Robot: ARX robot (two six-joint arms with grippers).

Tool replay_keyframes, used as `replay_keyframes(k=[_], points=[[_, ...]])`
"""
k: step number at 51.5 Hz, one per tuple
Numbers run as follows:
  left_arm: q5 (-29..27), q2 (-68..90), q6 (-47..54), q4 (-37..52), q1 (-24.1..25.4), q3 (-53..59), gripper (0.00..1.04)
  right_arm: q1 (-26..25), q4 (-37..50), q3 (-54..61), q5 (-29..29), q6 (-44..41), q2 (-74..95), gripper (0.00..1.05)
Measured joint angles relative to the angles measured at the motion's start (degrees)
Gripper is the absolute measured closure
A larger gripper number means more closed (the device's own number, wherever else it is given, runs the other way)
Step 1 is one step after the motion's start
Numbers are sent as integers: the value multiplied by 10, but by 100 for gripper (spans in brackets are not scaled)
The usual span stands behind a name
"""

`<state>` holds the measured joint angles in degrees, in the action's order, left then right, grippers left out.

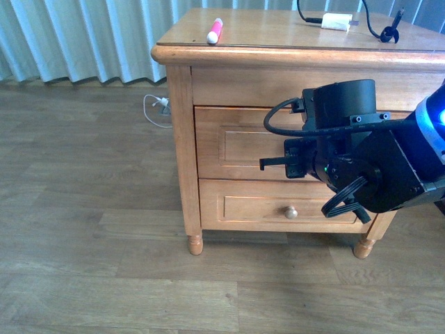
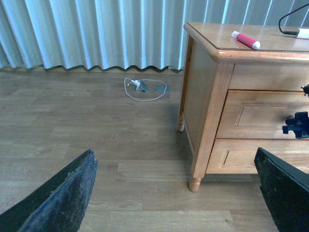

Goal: Place pink marker in drawer with both arms

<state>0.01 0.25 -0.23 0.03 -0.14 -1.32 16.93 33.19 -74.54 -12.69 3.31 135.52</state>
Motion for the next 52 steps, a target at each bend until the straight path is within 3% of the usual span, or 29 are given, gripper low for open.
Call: replay_keyframes(k=[24, 37, 46, 52], points=[[0, 0, 0, 0, 0, 0, 6, 25, -97, 274, 63, 73, -222, 82], [0, 0, 0, 0, 0, 0, 6, 36, -140, 402, 104, 105, -365, 43], [0, 0, 0, 0, 0, 0, 6, 41, -208, 462, 110, 111, -545, 7], [0, 0, 0, 0, 0, 0, 6, 37, -257, 480, 104, 108, -655, 9]])
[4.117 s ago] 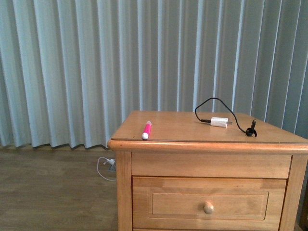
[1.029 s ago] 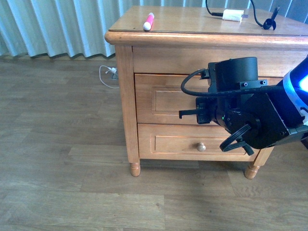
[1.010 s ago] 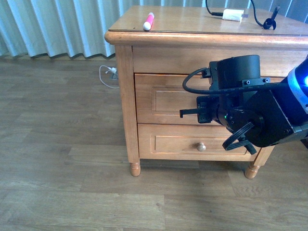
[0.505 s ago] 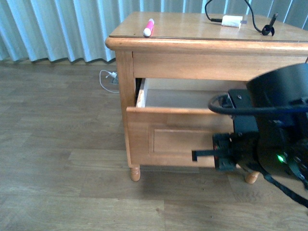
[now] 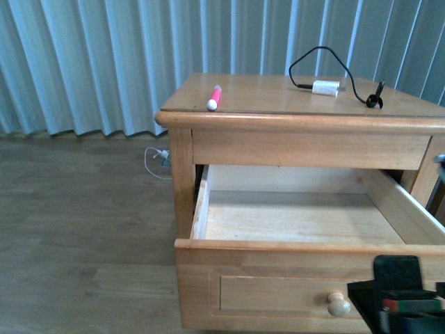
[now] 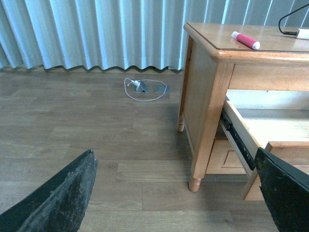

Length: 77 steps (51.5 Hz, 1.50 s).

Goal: Place pink marker in drawer with both arms

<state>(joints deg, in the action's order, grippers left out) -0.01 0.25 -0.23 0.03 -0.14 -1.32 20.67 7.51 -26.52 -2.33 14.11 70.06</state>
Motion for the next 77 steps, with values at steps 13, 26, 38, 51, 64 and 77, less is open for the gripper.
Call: replay_keyframes(k=[13, 26, 38, 51, 64, 77], points=[[0, 0, 0, 0, 0, 0, 6, -21, -119, 9, 10, -4, -193, 8], [0, 0, 0, 0, 0, 0, 6, -46, -162, 36, 2, -4, -300, 8], [0, 0, 0, 0, 0, 0, 6, -49, -162, 38, -1, -4, -307, 8], [-51, 14, -14, 14, -19, -1, 6, -49, -162, 38, -2, -4, -307, 8], [-143, 395, -28, 268, -178, -155, 6, -49, -162, 38, -2, -4, -307, 8], [-123, 749, -26, 310, -188, -401, 6, -49, -162, 38, -2, -4, -307, 8]])
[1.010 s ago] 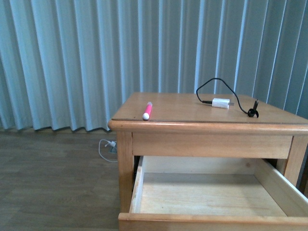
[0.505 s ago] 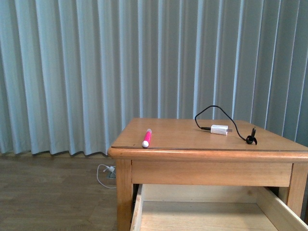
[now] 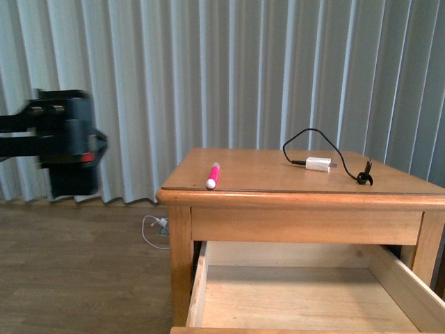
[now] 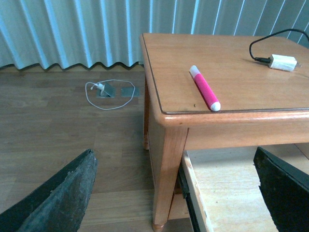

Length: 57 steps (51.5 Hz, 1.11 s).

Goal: Place pink marker in drawer with both arms

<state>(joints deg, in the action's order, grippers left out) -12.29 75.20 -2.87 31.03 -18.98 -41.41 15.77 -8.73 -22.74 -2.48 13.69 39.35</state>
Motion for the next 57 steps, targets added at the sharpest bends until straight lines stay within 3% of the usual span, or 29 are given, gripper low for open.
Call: replay_keyframes(k=[24, 47, 57], points=[[-5, 328, -2, -155, -5, -396, 6, 0, 0, 0, 0, 0, 0, 8], [18, 492, 26, -279, -20, -599, 6, 0, 0, 0, 0, 0, 0, 8], [11, 508, 42, -305, -28, -630, 6, 0, 0, 0, 0, 0, 0, 8]])
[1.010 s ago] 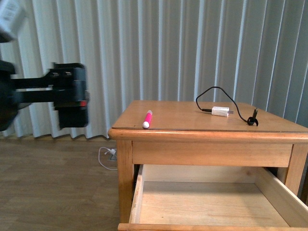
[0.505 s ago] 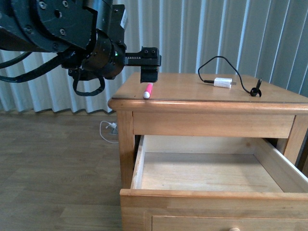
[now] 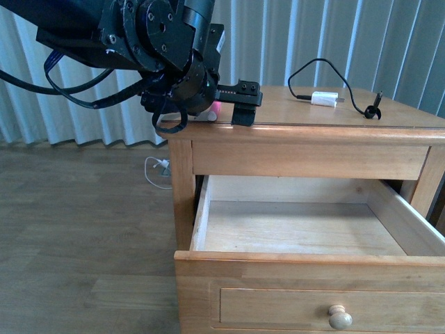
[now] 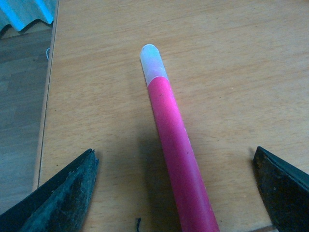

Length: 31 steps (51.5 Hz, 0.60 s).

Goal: Place pink marker in drawer with both arms

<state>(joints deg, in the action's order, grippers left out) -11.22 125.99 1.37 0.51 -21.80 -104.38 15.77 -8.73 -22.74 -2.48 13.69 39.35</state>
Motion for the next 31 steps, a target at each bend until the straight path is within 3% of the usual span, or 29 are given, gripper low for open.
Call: replay_keyframes(k=[4, 14, 31], points=[[-5, 0, 6, -12, -2, -3, 8, 0, 0, 0, 0, 0, 0, 8], [-3, 0, 12, -13, -4, 0, 46, 0, 0, 0, 0, 0, 0, 8], [25, -22, 15, 24, -2, 42, 89, 0, 0, 0, 0, 0, 0, 8]])
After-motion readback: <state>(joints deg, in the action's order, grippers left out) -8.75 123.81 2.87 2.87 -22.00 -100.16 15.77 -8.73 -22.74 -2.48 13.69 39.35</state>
